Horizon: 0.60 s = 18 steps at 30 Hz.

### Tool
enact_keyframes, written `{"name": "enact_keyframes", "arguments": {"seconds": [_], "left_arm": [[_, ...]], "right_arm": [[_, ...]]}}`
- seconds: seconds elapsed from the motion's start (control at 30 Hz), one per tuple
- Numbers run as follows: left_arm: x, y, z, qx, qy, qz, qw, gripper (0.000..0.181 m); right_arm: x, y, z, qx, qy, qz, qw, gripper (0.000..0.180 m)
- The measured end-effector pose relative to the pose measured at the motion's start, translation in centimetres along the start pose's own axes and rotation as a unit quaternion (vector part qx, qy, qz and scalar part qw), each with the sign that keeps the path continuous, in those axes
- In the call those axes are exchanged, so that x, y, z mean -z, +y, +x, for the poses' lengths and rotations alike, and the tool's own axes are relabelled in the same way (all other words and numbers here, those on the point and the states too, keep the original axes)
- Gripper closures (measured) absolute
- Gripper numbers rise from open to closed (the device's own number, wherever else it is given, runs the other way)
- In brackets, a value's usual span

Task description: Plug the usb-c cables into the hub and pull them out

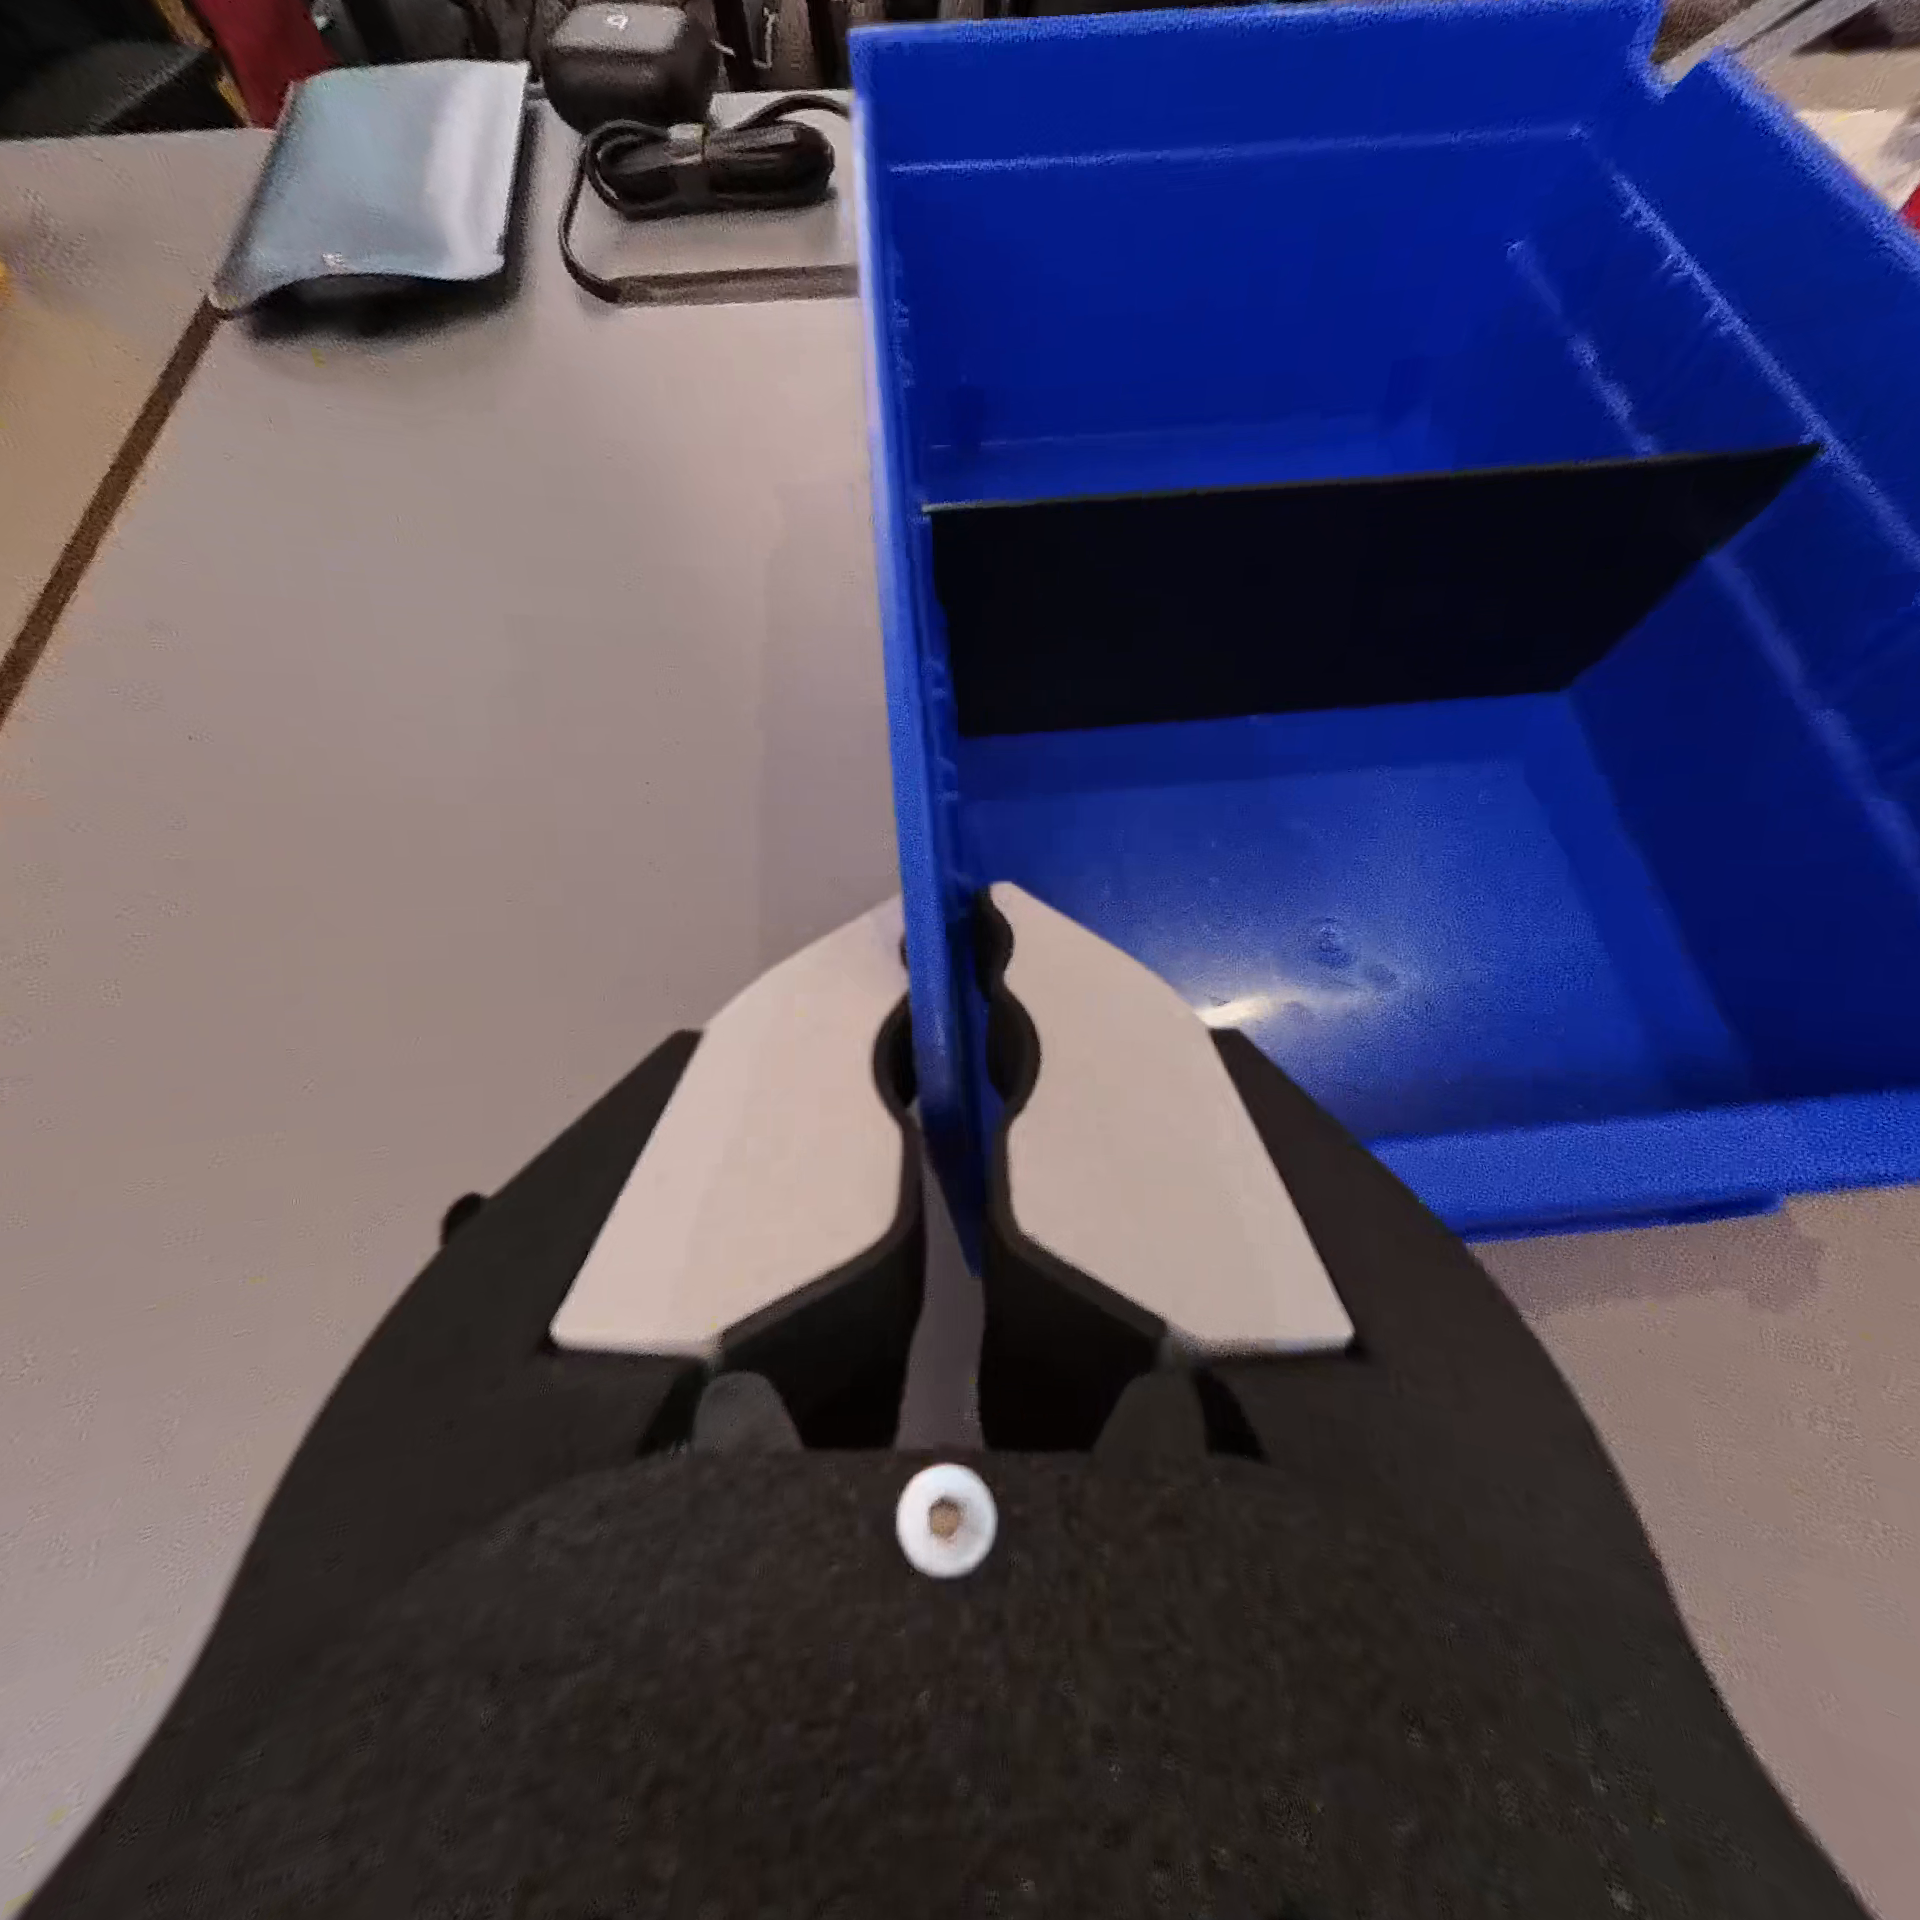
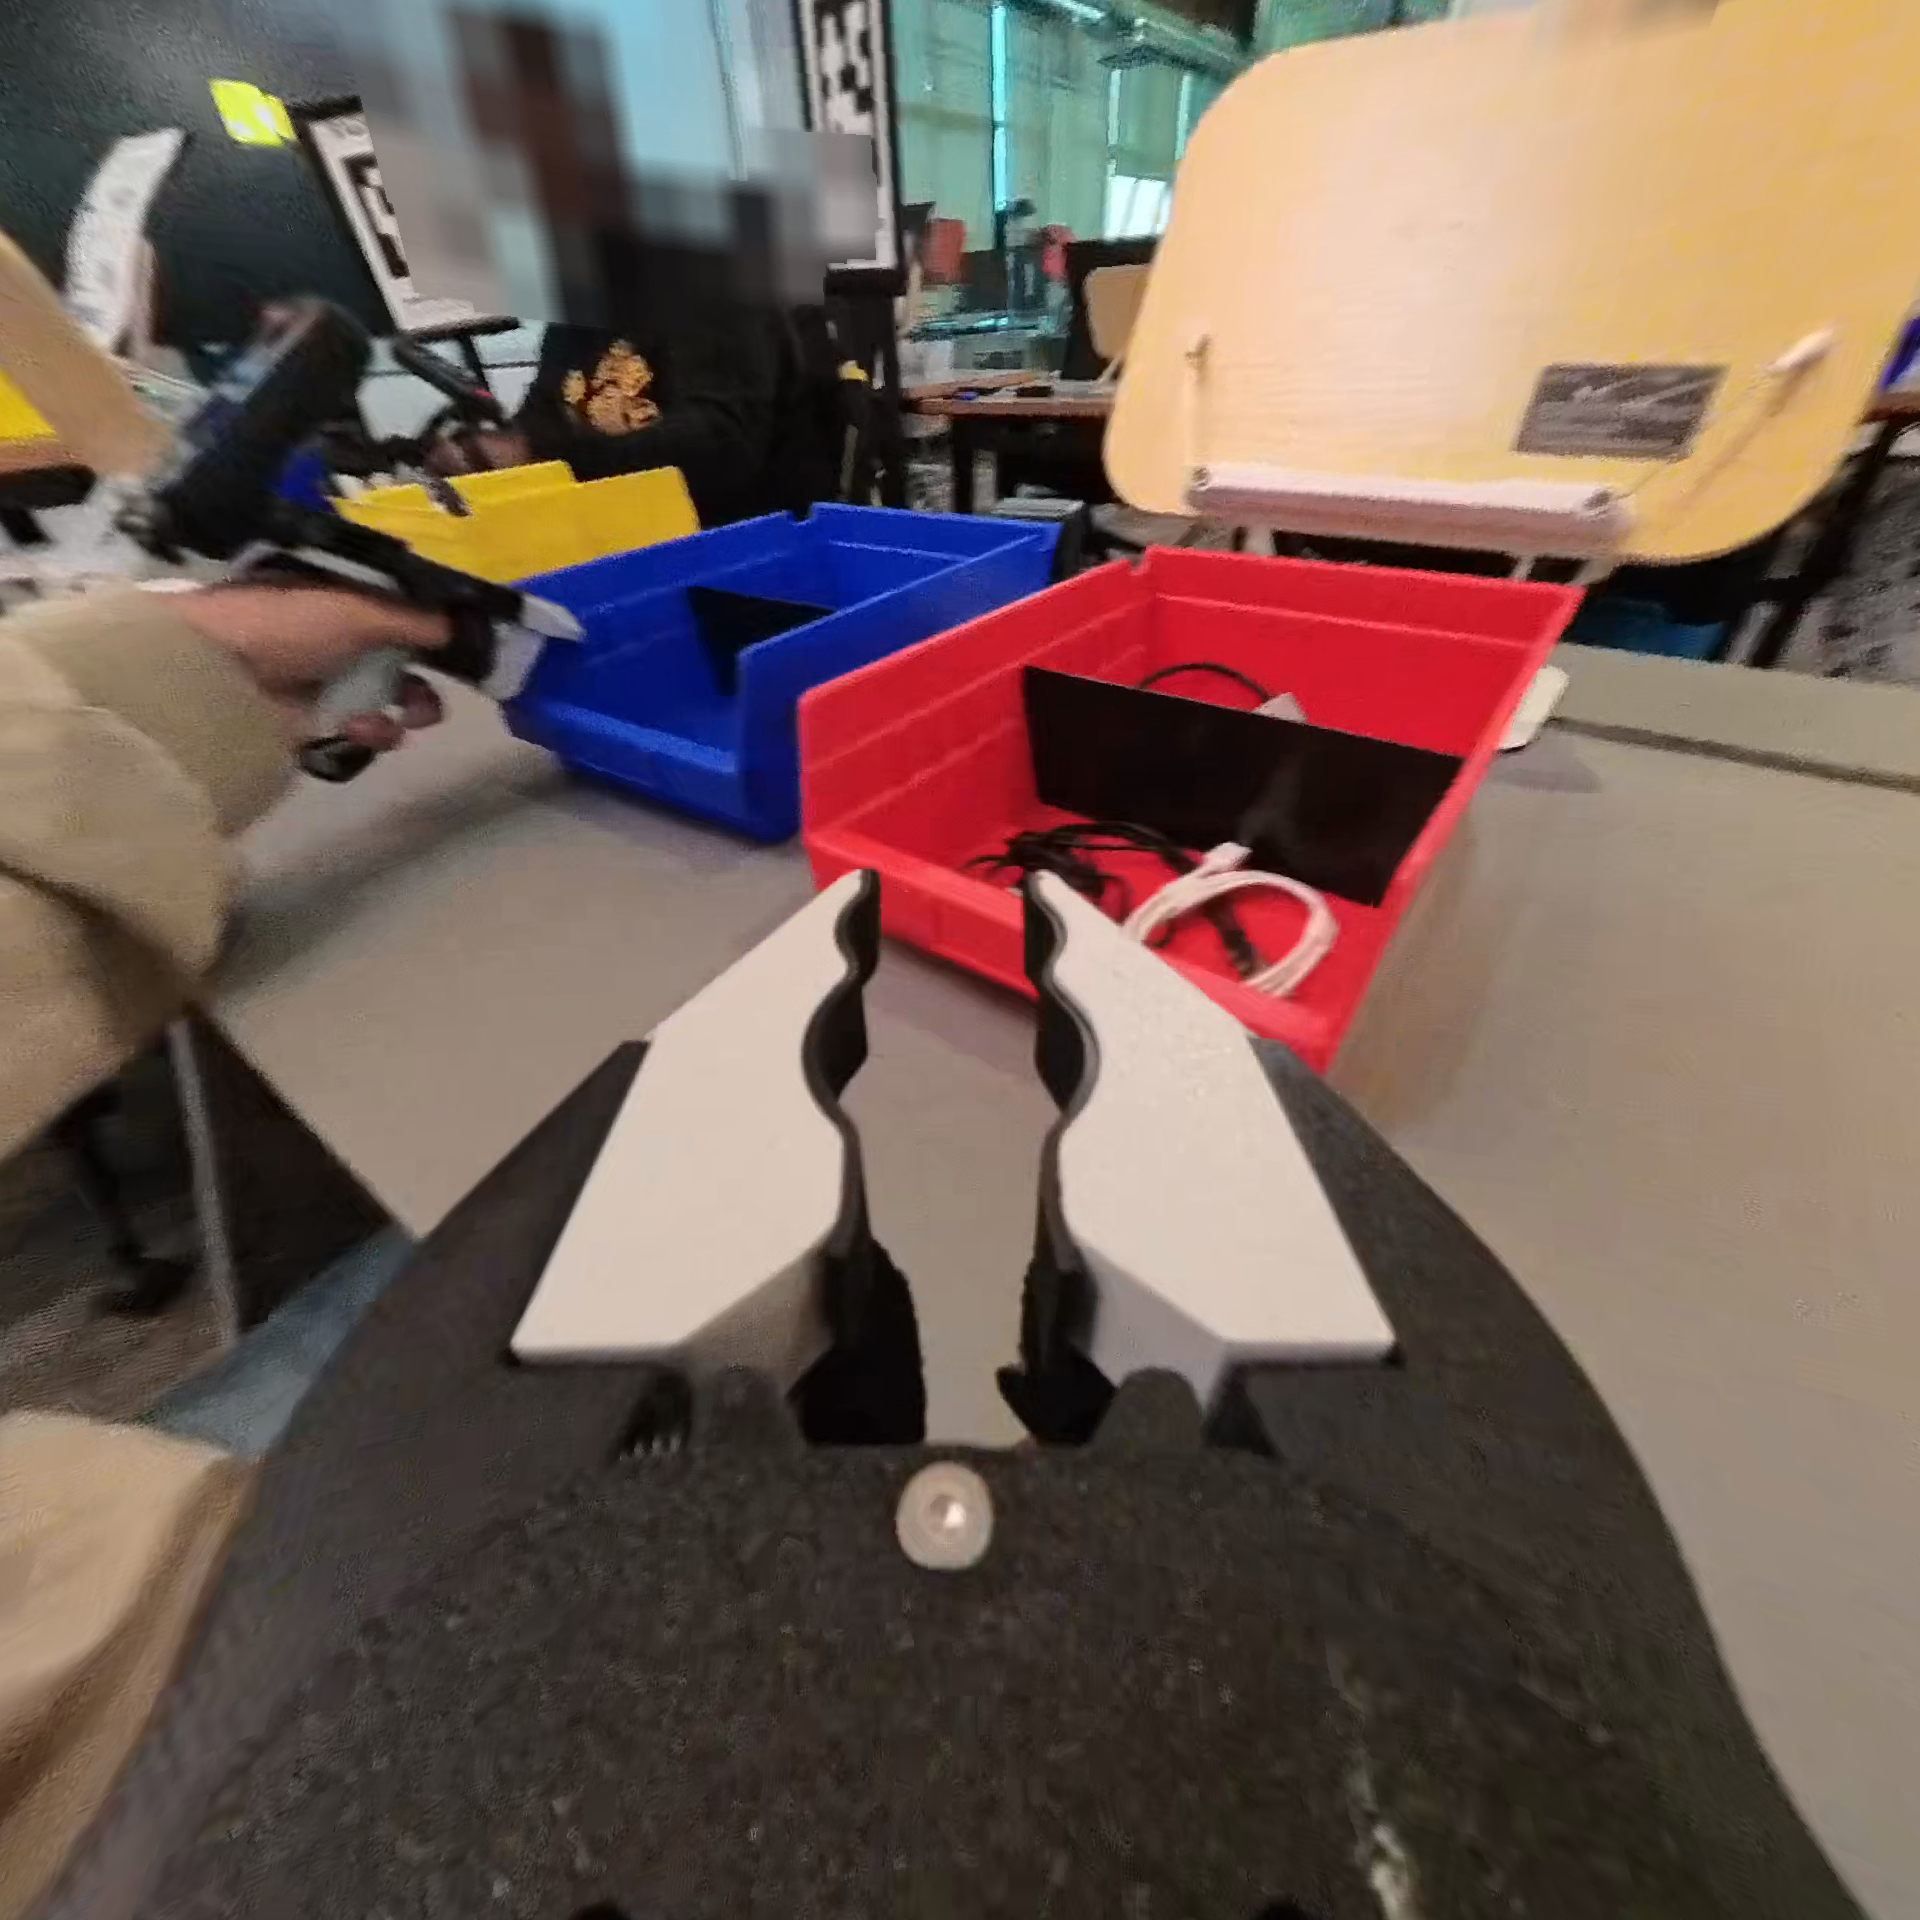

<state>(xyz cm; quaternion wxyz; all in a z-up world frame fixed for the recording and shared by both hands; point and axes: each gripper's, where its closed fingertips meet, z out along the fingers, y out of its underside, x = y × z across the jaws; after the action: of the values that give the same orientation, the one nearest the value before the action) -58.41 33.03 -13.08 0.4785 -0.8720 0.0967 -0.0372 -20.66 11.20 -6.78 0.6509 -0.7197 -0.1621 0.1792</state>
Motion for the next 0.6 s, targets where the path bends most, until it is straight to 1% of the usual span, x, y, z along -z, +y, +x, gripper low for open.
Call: {"name": "enact_keyframes", "arguments": {"seconds": [0.07, 0.13, 0.2, 0.27, 0.33, 0.4, 0.47, 0.53, 0.57, 0.6], "left_arm": [[0.4, 0.3, 0.4, 0.011, 0.008, 0.002, 1.000, 0.176], [1.4, 0.9, 1.0, 0.014, 0.003, 0.000, 1.000, 0.176], [3.0, 1.9, 1.9, 0.017, -0.005, -0.002, 1.000, 0.176], [4.9, 3.2, 2.5, 0.011, -0.020, -0.011, 1.000, 0.175], [7.1, 4.6, 3.3, 0.017, -0.025, -0.026, 0.999, 0.176], [9.3, 6.0, 4.2, 0.029, -0.020, -0.038, 0.999, 0.176], [11.5, 7.4, 5.2, 0.033, -0.019, -0.049, 0.998, 0.176], [13.7, 8.8, 6.3, 0.030, -0.020, -0.058, 0.998, 0.176], [14.7, 9.4, 6.9, 0.027, -0.020, -0.059, 0.998, 0.174], [15.6, 9.9, 7.5, 0.024, -0.025, -0.055, 0.998, 0.173]], "right_arm": [[-0.4, 1.2, -3.0, -0.012, -0.040, -0.030, 0.999, 0.150], [-1.2, 2.3, -4.7, 0.002, -0.052, -0.055, 0.997, 0.150], [-2.5, 3.0, -6.1, 0.003, -0.063, -0.076, 0.995, 0.149], [-4.5, 3.3, -7.6, -0.004, -0.078, -0.092, 0.993, 0.144], [-7.0, 3.5, -8.7, -0.012, -0.075, -0.102, 0.992, 0.138], [-9.6, 3.6, -9.5, -0.010, -0.059, -0.108, 0.992, 0.127], [-11.6, 3.9, -9.9, -0.003, -0.029, -0.110, 0.994, 0.125], [-12.8, 4.6, -10.0, 0.010, -0.001, -0.116, 0.993, 0.129], [-13.1, 5.4, -10.3, 0.020, 0.004, -0.130, 0.991, 0.141], [-12.9, 5.8, -11.0, 0.026, -0.011, -0.141, 0.990, 0.154]]}}
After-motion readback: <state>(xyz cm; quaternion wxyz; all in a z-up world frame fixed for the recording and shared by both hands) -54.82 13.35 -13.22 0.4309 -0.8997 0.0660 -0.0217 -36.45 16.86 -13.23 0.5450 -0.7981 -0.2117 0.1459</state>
